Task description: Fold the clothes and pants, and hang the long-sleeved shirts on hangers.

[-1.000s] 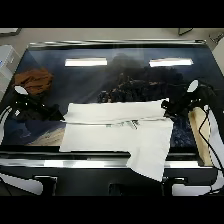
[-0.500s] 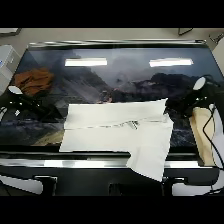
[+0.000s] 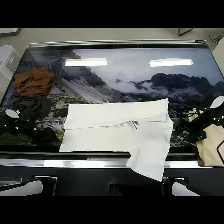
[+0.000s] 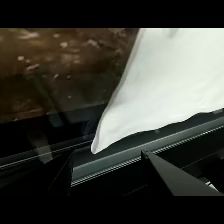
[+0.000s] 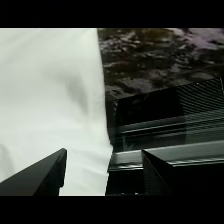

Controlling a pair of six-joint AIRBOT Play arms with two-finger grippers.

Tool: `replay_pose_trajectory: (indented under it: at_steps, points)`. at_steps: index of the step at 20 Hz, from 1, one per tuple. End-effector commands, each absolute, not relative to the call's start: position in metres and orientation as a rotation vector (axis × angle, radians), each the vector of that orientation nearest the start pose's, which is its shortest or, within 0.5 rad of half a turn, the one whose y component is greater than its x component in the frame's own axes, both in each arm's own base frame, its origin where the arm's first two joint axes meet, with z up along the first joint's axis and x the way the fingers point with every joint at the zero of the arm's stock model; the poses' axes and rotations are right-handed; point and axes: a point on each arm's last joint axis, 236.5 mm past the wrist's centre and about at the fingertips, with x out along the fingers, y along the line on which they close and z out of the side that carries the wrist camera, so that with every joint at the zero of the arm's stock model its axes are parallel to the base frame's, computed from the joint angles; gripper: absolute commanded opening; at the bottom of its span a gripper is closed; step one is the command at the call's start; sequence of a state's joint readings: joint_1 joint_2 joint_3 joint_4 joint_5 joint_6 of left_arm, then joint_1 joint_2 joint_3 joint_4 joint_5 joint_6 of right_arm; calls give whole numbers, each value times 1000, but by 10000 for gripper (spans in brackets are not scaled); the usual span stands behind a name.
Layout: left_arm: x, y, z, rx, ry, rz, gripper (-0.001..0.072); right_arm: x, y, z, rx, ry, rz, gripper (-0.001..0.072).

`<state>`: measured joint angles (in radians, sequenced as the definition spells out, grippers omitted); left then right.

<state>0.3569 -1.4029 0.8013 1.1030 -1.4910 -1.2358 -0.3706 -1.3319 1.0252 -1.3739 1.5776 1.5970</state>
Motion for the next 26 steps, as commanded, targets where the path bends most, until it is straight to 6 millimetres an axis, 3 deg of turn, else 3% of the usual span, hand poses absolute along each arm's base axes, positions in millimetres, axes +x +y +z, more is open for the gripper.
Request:
replay_pose_trajectory:
  at_steps: [1,6,7,9,11,12,14,18,23,25,26]
  points:
    - [194,-43,-104,-664,1844,-336,458,231,-40,-44,554,1824,-128,547]
    - [204,-54,-108,-734,1785,-331,440,231,-39,-44,559,1826,-123,547]
    - [203,-55,-109,-736,1789,-328,381,230,-39,-44,559,1832,-122,547]
    - [201,-59,-111,-725,1806,-339,364,227,-38,-43,560,1845,-119,547]
    - [204,-63,-115,-713,1806,-328,232,225,-37,-43,561,1852,-119,546]
    - [207,-67,-117,-710,1797,-323,228,221,-35,-44,564,1860,-118,546]
    - [210,-72,-119,-692,1794,-316,27,202,-29,-53,572,1889,-120,547]
    - [208,-73,-117,-690,1801,-327,26,164,-8,-88,610,1907,-116,547]
    - [203,-76,-114,-696,1824,-345,26,161,30,-111,768,1854,-42,542]
    - [203,-76,-114,-696,1824,-345,26,157,36,-113,793,1862,-37,454]
    - [203,-75,-114,-693,1822,-348,26,157,37,-112,800,1861,-33,335]
